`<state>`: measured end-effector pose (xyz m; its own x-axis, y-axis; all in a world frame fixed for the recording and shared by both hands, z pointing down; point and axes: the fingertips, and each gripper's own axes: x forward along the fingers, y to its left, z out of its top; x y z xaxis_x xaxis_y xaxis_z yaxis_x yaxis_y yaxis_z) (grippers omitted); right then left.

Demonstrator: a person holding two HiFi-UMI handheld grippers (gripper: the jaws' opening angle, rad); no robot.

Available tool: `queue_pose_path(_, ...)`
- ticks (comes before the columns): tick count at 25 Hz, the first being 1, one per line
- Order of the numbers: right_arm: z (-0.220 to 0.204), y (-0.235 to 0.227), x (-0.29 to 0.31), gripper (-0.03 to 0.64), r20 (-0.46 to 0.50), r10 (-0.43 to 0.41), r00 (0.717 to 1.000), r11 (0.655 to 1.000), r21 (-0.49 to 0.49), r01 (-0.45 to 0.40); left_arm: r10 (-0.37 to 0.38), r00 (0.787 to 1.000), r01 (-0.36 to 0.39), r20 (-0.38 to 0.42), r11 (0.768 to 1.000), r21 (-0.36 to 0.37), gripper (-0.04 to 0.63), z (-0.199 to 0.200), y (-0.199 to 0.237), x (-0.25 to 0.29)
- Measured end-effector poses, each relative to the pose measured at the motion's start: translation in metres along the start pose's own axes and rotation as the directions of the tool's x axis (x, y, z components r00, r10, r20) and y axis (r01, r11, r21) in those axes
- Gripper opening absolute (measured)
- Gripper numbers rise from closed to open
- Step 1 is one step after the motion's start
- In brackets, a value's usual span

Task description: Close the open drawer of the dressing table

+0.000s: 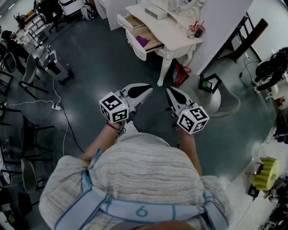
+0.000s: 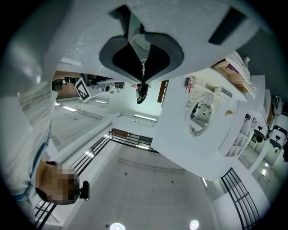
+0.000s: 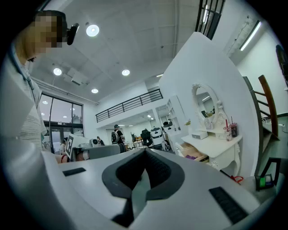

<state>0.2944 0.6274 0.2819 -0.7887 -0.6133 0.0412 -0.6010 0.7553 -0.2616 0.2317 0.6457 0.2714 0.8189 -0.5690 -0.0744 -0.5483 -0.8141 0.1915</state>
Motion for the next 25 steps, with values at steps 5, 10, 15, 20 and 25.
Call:
queue_pose_path(5,0.002,0.003,0.001,0.009,0.006,0.000,1.000,1.000,-0.003,0.000,0.001,1.000,-0.001,-0.004,1.000,-0.002,0.026,0.001,0.004,-0.001)
queue_pose_path(10,-0.003,0.001,0.003,0.009,-0.002,0.000,1.000,1.000,-0.001,0.000,0.007,1.000,-0.007,-0.001,1.000,-0.006,0.026,-0.001,0.008,-0.001)
queue_pose_path(15,-0.006,-0.003,0.008,0.009,-0.014,0.007,1.000,1.000,-0.002,-0.007,0.015,1.000,-0.015,0.003,1.000,-0.015,0.026,-0.005,0.013,-0.001)
queue_pose_path(20,-0.002,-0.001,0.018,0.009,0.005,0.041,0.999,0.999,0.008,-0.041,0.032,0.999,-0.032,0.008,0.999,-0.014,0.026,-0.002,0.023,-0.004)
queue_pose_path(25,-0.006,-0.006,0.032,0.011,-0.025,0.028,0.999,0.999,-0.018,-0.029,0.060,0.998,-0.060,0.008,0.998,-0.037,0.026,-0.005,0.040,-0.007)
